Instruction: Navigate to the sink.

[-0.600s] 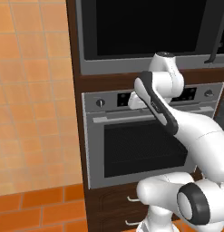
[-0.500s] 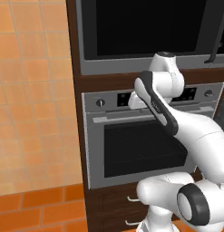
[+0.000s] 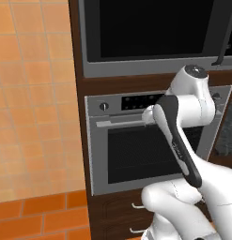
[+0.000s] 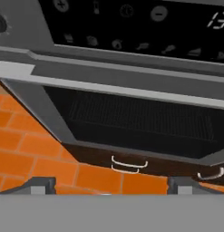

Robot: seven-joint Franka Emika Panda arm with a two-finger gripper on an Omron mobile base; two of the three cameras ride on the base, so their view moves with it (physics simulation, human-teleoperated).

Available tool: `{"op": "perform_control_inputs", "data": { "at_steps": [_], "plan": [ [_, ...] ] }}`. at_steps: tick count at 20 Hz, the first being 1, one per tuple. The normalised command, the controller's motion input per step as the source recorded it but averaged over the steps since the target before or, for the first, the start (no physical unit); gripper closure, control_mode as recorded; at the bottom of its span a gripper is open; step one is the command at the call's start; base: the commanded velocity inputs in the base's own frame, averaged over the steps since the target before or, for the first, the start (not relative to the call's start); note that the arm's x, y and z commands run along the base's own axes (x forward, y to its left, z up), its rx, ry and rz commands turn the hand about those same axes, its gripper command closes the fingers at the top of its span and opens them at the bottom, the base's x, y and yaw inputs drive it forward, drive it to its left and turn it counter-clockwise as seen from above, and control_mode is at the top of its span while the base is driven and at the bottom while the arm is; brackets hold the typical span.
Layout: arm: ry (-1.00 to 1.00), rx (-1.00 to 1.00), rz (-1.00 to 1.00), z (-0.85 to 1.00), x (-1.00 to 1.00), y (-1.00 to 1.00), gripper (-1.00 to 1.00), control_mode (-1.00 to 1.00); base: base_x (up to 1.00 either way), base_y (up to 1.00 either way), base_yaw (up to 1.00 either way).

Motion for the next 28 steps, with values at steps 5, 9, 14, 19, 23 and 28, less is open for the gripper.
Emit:
{"op": "perform_control_inputs", "data": {
  "at_steps": [5,9,14,19,23,28],
  "plan": [
    [-0.06,0.00,-0.02,0.00,-0.39,-0.01,-1.00,1.00,-0.26,0.00,-0.05],
    [0.00,0.00,0.00,0.00,0.00,0.00,-1.00,1.00,-0.98,-0.19,-0.38],
    [0.00,0.00,0.00,0.00,0.00,0.00,-1.00,1.00,-0.86,-0.17,-0.60],
    [0.00,0.00,0.00,0.00,0.00,0.00,-1.00,1.00,-0.69,-0.05,-0.71],
    [0.00,0.00,0.00,0.00,0.00,0.00,-1.00,1.00,-0.45,-0.09,-0.77],
    [0.00,0.00,0.00,0.00,0.00,0.00,-1.00,1.00,-0.13,0.05,-0.87]
  ]
}}
